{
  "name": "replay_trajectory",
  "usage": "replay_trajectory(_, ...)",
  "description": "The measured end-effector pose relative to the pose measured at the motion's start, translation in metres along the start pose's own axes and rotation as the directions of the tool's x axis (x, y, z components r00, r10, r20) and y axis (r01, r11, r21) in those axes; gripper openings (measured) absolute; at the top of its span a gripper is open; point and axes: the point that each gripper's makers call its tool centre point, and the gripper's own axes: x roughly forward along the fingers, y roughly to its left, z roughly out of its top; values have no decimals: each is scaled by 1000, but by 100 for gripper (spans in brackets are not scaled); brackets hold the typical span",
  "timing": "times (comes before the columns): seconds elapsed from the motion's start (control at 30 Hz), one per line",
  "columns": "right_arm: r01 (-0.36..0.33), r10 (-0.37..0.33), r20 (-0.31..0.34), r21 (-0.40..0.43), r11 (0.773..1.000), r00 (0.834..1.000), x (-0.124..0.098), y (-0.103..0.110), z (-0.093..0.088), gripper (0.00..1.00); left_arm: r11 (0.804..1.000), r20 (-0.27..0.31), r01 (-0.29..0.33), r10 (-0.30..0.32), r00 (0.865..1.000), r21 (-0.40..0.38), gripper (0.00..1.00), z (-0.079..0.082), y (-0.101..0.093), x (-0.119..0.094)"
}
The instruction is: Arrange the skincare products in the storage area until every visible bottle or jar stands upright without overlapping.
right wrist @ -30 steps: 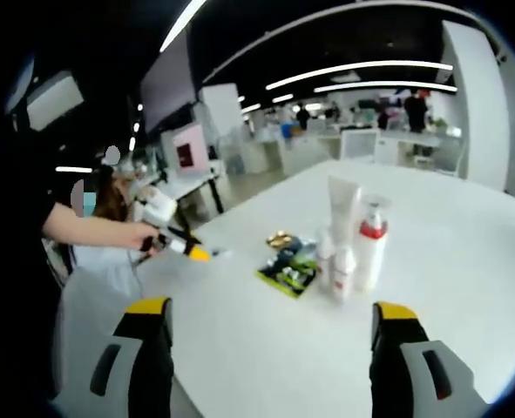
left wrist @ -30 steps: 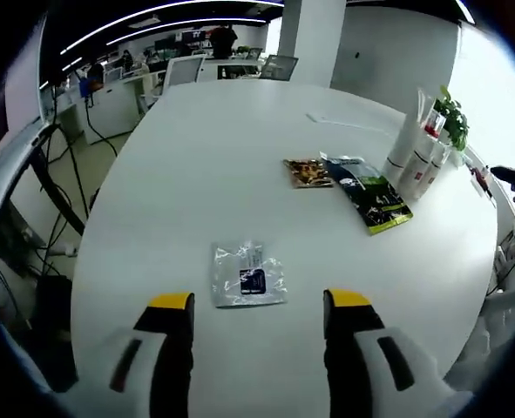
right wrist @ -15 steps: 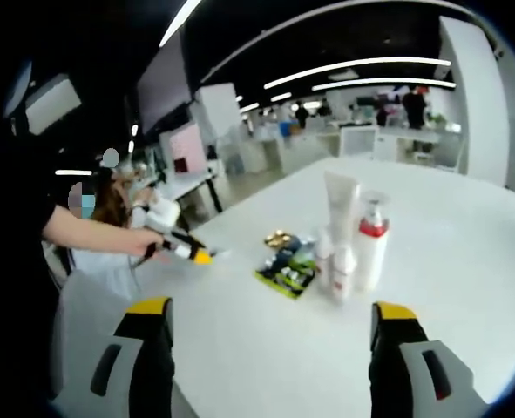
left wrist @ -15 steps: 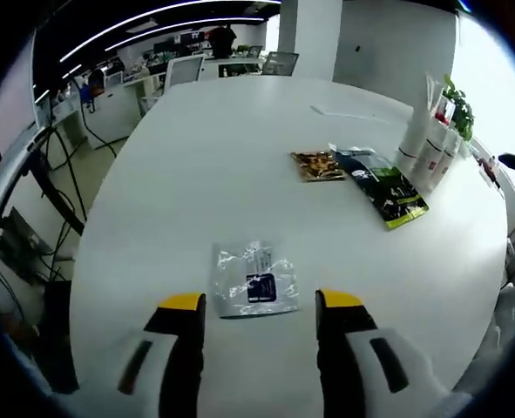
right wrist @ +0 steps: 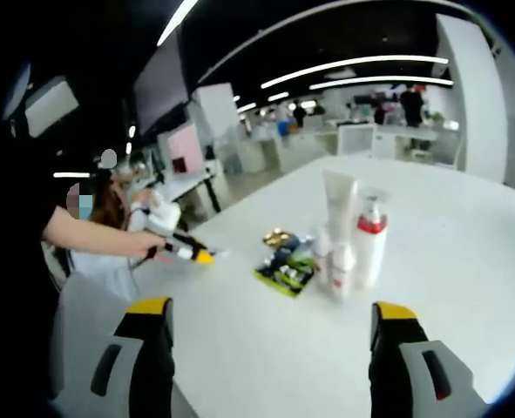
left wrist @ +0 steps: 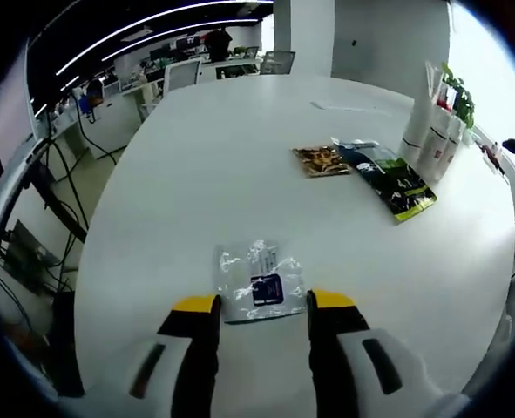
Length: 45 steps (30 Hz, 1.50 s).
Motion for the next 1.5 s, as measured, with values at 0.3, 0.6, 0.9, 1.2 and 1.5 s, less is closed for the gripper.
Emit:
replay_trajectory(0.3, -4, 4, 0, -3, 1000, 1000, 0, 2, 1, 96, 1000, -1, 14, -14, 1000, 22, 39, 1, -2, 1)
replay_trajectory(0.6, -4, 4, -2, -3, 1000, 1000, 0, 2, 2, 96, 1000, -1, 29, -29, 1000, 10, 36, 1, -5, -1)
replay_trajectory(0.9, -17, 17, -2, -6, 1000, 1000, 4, 7, 3, 96, 999, 10, 46, -45, 999, -8, 32, 5, -6, -4)
replay_trajectory(1.2, -58, 58, -9, -16, 998, 998, 11, 20, 7, 95, 982, 115, 175, -182, 977, 69, 31, 42, -42, -34)
replay_trajectory(1.5, -112, 112, 13, -7, 994, 994, 10, 31, 22, 91, 919, 177, 279, -334, 926, 277, 31, 82, -83, -77)
